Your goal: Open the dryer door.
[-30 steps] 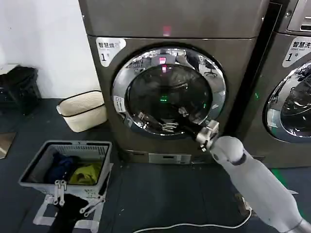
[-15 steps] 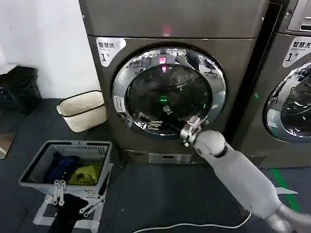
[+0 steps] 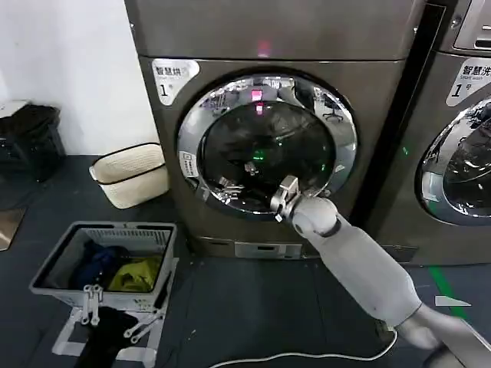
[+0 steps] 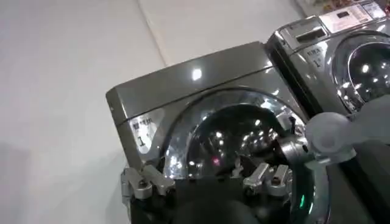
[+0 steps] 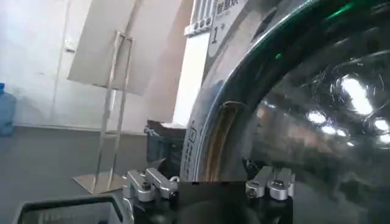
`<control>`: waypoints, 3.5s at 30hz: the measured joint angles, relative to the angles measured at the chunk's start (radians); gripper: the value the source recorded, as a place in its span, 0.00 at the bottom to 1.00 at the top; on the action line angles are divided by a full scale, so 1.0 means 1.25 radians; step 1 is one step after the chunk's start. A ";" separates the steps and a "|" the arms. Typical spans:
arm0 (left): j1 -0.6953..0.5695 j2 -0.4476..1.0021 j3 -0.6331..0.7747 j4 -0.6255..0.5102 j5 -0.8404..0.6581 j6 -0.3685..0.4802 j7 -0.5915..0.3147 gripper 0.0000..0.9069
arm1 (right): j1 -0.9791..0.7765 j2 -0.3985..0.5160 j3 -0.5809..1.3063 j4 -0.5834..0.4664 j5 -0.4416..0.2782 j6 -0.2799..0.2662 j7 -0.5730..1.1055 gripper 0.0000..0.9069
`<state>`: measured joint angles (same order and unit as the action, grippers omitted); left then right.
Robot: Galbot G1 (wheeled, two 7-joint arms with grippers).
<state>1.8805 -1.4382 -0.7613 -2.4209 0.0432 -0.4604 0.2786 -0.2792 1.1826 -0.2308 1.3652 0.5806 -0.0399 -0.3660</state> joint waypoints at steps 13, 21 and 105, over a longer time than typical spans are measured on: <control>0.002 -0.004 -0.001 -0.002 0.001 0.000 0.000 1.00 | 0.035 0.075 -0.018 -0.072 -0.026 0.005 0.000 1.00; 0.001 -0.004 -0.001 0.000 0.000 -0.002 0.000 1.00 | 0.064 0.119 -0.028 -0.129 -0.033 0.009 -0.007 1.00; -0.376 0.405 -0.072 0.279 -0.232 0.131 0.091 1.00 | -0.101 -0.312 0.008 0.365 0.320 -0.029 -0.376 1.00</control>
<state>1.4105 -0.9323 -0.8517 -2.0720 -0.2465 -0.2970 0.3920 -0.4056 0.7930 -0.2213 1.8214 0.9800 -0.0759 -0.8358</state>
